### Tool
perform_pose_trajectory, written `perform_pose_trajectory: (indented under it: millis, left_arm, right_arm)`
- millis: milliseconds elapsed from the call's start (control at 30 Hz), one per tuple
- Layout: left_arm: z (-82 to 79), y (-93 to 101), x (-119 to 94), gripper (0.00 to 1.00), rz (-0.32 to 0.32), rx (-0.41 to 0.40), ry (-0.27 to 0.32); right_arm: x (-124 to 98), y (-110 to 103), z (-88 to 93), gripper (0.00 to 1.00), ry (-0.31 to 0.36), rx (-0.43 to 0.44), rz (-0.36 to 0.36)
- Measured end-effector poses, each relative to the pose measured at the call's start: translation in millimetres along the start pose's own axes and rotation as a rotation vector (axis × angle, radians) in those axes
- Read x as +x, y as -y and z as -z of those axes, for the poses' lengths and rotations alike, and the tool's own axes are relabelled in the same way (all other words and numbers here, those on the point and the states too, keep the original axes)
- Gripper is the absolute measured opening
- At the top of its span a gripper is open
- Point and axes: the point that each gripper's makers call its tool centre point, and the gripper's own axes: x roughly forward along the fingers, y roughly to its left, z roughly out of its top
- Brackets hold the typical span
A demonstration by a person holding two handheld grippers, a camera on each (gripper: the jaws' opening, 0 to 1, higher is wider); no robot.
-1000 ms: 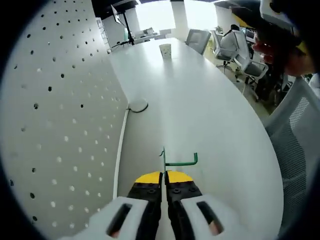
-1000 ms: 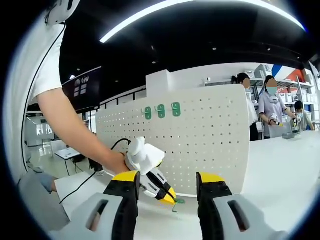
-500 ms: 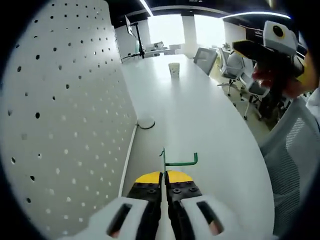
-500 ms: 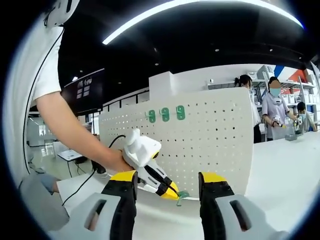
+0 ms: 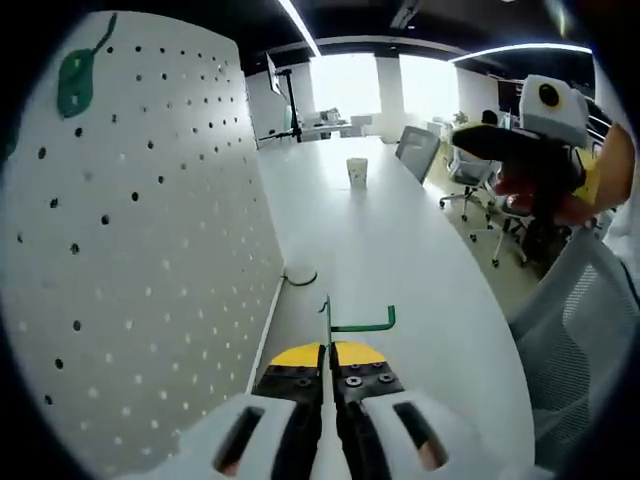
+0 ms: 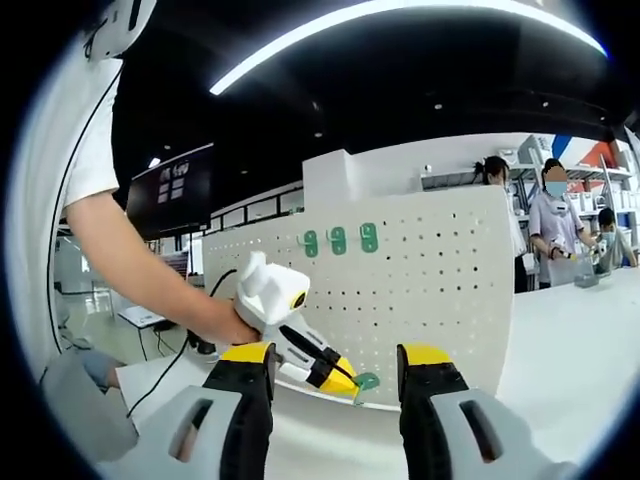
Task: Insert the hook assembly into the mounting plate slot until the hook locks in place.
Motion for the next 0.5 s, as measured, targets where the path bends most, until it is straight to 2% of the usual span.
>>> perform_pose_trajectory:
  millis: [100,267,500]
  left_arm:
    - [-6.1,-0.4,-6,0.02,-0.014,0.006,0.027]
    - [-15.2,-1.6,-15,0.02,-0.030,-0.031,0.080]
    - [-22.4,-4.1,-28,0.02,-0.066,-0.042,0.117]
  right_arm:
    - [1,-3,-3.0,0.47,0.004,-0.002,-0.007]
    - [3,-7,-7.9,0.47,0.014,-0.002,-0.019]
    - [5,-10,-15.7,0.47,0.031,0.002,-0.027]
